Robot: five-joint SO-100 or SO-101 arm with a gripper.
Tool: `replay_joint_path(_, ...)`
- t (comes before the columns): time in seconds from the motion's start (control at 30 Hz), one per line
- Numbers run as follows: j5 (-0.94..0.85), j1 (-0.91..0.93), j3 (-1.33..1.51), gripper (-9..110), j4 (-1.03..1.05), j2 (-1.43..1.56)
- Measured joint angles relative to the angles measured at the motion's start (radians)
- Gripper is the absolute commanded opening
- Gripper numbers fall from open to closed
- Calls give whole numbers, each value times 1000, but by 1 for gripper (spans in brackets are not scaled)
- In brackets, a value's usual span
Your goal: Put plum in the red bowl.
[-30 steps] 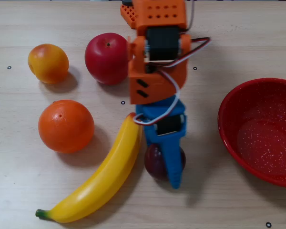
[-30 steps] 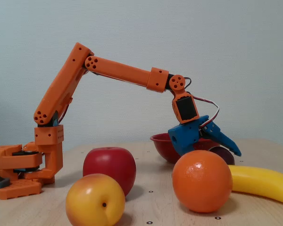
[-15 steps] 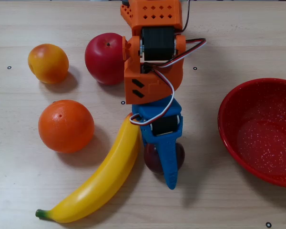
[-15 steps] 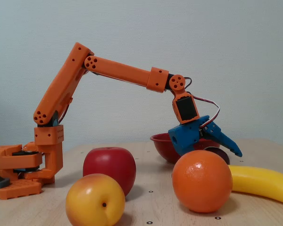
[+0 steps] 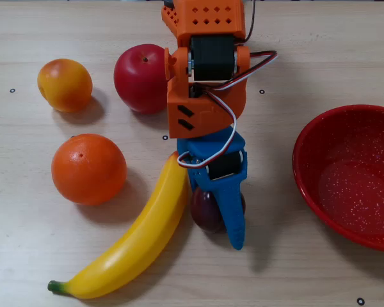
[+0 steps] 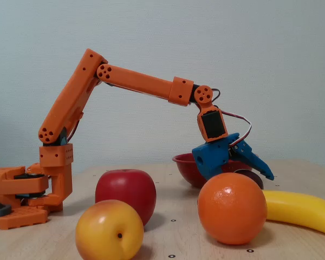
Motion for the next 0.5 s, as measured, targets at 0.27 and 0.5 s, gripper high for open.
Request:
replay_joint_path(0.27,-34,0,0,44,28,0)
replay_joint_path(0.5,-55,0,0,43,28,0)
